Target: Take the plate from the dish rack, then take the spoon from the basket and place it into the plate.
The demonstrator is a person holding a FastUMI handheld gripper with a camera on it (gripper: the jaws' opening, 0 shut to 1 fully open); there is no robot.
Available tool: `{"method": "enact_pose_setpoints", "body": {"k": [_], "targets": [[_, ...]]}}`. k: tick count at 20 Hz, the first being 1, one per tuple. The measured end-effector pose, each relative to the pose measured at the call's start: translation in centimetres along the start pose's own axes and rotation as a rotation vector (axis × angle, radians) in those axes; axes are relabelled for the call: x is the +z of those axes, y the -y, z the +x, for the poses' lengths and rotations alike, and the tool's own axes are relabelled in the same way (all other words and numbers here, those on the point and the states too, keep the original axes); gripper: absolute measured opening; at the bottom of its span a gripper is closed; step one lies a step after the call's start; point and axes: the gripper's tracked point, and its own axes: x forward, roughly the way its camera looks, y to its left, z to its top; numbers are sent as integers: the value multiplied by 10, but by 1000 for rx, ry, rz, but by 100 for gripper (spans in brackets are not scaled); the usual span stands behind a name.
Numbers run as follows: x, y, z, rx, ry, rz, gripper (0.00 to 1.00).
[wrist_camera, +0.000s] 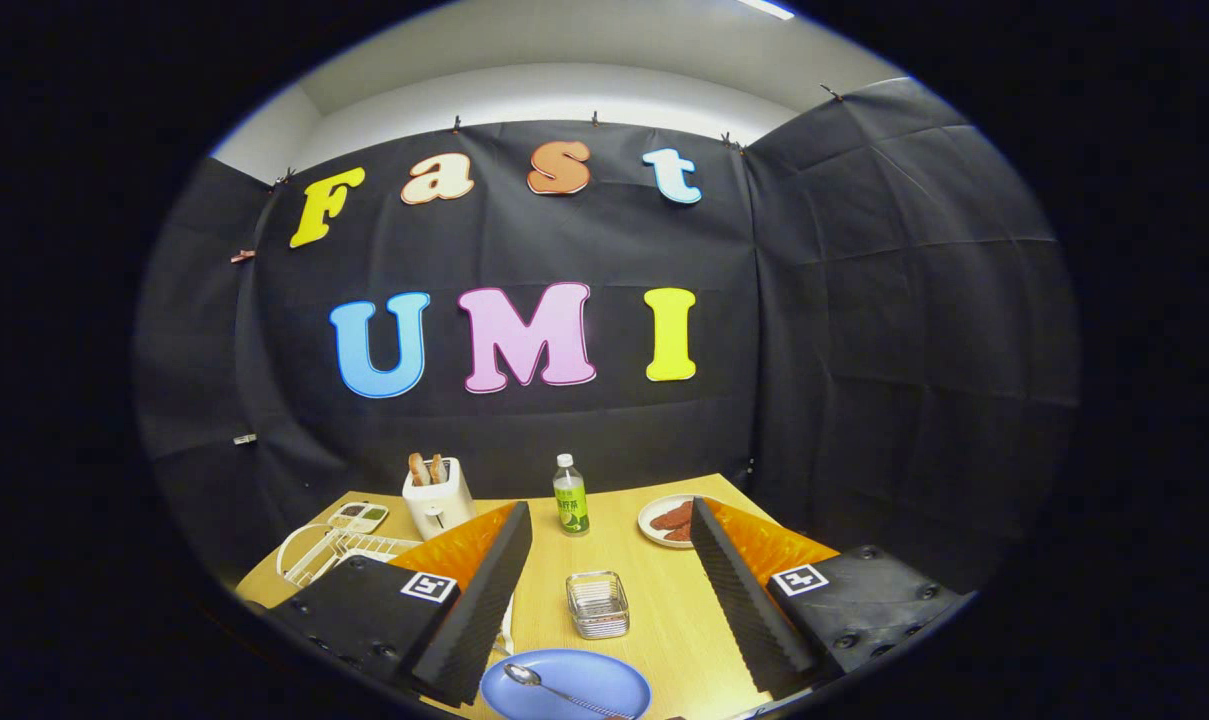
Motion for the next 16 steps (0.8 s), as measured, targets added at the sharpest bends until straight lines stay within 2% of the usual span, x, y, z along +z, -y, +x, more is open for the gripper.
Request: {"method": "enact_pose_setpoints", "body": {"k": [16], "targets": [[-12, -17, 10, 24, -41, 40, 98]]}}
